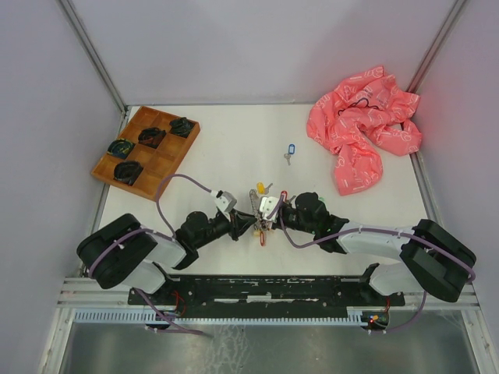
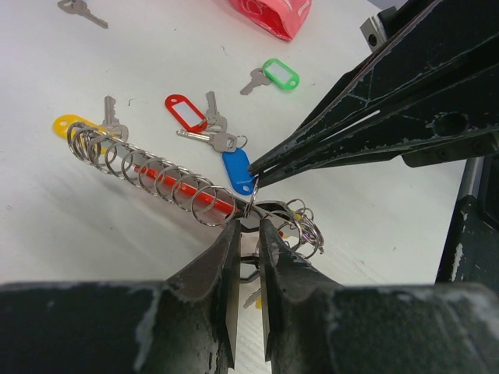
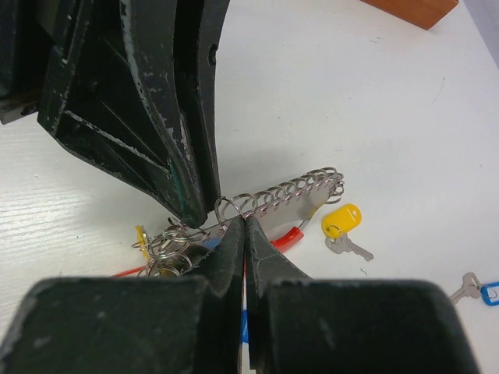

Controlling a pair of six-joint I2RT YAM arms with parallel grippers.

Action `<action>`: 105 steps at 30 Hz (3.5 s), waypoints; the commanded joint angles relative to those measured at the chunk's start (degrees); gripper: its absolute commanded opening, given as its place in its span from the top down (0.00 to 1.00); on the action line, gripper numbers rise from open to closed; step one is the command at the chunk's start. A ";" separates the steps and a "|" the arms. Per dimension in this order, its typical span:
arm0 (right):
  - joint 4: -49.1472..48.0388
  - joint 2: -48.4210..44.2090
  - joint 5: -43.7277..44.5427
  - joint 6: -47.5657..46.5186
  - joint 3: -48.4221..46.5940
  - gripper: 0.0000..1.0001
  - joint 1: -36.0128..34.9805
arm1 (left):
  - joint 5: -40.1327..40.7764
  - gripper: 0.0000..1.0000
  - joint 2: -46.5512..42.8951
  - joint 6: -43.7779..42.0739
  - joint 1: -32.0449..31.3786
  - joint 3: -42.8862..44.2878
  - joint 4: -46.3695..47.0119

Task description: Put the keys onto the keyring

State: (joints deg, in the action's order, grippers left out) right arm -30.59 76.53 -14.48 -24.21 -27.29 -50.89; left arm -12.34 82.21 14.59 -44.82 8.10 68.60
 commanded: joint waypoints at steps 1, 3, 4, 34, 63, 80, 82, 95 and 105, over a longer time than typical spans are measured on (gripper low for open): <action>-5.13 -1.34 -0.24 0.69 -0.84 0.99 -0.27 | 1.27 0.79 2.19 0.13 -0.35 0.87 8.45; -4.97 -1.32 -0.49 0.73 -0.84 0.99 -0.24 | 0.86 0.80 2.65 -0.14 -0.28 1.26 8.30; -4.94 -1.25 -0.65 0.67 -0.79 0.99 -0.26 | 0.57 0.80 2.74 -0.36 -0.28 1.49 8.16; -0.91 -2.96 -2.33 1.16 -1.75 0.93 -0.26 | -1.90 0.97 1.23 -9.42 -0.35 3.17 0.42; 39.69 0.25 17.32 28.56 -17.42 0.69 6.73 | 2.66 0.97 -15.09 -36.97 -0.23 -0.11 -16.48; 33.04 11.84 3.44 33.17 -16.40 0.72 17.06 | 2.41 0.97 -12.78 -36.21 -0.18 -1.33 -13.12; 31.26 12.12 3.51 33.00 -15.66 0.72 17.38 | 2.34 0.97 -12.65 -36.06 -0.17 -1.33 -13.14; 30.83 13.73 1.52 31.98 -15.32 0.77 17.76 | 1.77 0.97 -12.96 -35.86 -0.13 -1.51 -12.62; 31.19 13.99 1.81 31.34 -14.92 0.80 17.76 | 1.45 0.97 -13.10 -35.77 -0.14 -1.51 -12.61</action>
State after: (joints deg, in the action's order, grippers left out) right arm 2.17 90.28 -12.27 7.66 -42.28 -33.32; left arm -10.61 69.65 -19.66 -45.08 6.76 51.11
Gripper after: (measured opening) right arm 0.203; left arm 0.044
